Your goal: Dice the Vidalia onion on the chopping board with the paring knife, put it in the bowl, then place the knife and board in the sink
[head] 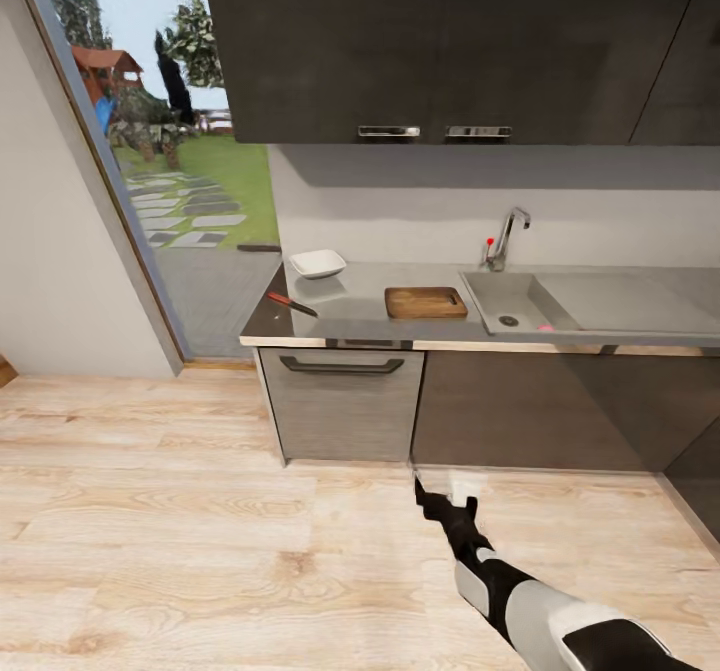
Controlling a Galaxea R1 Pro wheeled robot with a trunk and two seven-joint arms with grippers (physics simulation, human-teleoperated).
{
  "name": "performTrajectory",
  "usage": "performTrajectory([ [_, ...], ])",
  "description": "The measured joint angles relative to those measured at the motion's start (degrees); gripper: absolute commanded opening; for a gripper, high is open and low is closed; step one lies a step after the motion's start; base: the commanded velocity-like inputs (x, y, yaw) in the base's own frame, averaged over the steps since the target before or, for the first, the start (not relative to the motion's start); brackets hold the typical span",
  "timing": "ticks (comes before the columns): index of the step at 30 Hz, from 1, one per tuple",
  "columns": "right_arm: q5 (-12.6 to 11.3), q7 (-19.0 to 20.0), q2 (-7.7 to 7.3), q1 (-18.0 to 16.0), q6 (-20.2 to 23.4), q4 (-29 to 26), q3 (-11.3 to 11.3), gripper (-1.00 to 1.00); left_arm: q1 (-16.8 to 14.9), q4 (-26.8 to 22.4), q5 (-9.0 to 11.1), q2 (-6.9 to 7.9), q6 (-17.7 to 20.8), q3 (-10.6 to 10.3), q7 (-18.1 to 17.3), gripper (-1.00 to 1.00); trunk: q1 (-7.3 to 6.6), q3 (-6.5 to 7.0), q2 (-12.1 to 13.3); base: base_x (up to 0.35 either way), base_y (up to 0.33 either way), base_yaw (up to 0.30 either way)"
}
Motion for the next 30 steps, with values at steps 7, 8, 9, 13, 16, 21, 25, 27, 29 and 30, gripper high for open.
performTrajectory([
  [7, 0.1, 0.1, -2.20, 9.1, -0.3, 0.1, 0.0, 1.00, -0.2, -0.2, 0.0, 0.04, 0.0, 0.0, 0.0, 1.00, 0.00, 0.00, 0.0, 0.000, 0.000, 0.000],
  [8, 0.1, 0.1, -2.42, 9.8, -0.3, 0.1, 0.0, 1.00, -0.2, -0.3, 0.0, 0.04, 0.0, 0.0, 0.0, 1.00, 0.00, 0.01, 0.0, 0.000, 0.000, 0.000],
  [9, 0.1, 0.0, -3.00, 12.6, -0.4, 0.2, 0.0, 1.00, -0.2, -0.7, 0.0, 0.07, 0.0, 0.0, 0.0, 1.00, 0.00, 0.00, 0.0, 0.000, 0.000, 0.000],
  [13, 0.1, -0.1, -4.15, 17.7, -0.2, 0.2, 0.0, 1.00, -1.3, -1.3, 0.0, 0.41, 0.0, 0.0, 0.0, 1.00, 0.00, 0.00, 0.0, 0.000, 0.000, 0.000],
  [16, 0.2, -0.2, -4.90, 27.2, -0.1, 0.3, 0.0, 1.00, -5.5, -1.2, 0.0, 0.28, 0.1, 0.1, 0.1, 1.00, 0.00, 0.00, 0.0, 0.000, 0.000, 0.000],
  [21, 0.5, -0.2, -5.14, 31.5, -0.3, 0.3, 0.0, 1.00, -8.0, -1.1, 0.1, -0.28, 0.8, 0.1, 0.1, 1.00, 0.00, 0.00, 0.0, 0.000, 0.000, 0.000],
  [25, 1.3, 0.0, -5.06, 35.9, -0.5, 0.3, 0.1, 1.00, -9.5, -0.9, 0.2, -0.52, 1.8, 0.1, 0.1, 1.00, 0.00, 0.00, 0.0, 0.000, 0.000, 0.000],
  [27, 2.1, 0.0, -4.91, 37.7, -0.6, 0.3, 0.2, 1.00, -10.0, -0.7, 0.2, -0.54, 2.1, 0.2, 0.1, 1.00, 0.00, 0.00, 0.0, 0.000, 0.000, 0.000],
  [29, 3.4, 0.1, -4.77, 39.1, -0.7, 0.3, 0.2, 1.00, -10.4, -0.1, 0.5, -0.42, 2.2, 0.9, 0.2, 1.00, 0.00, 0.00, 0.0, 0.000, 0.000, 0.000],
  [30, 3.9, 0.1, -4.74, 39.5, -0.7, 0.2, 0.2, 1.00, -10.5, 0.1, 0.7, -0.29, 2.2, 1.8, 0.2, 1.00, 0.00, 0.00, 0.0, 0.000, 0.000, 0.000],
])
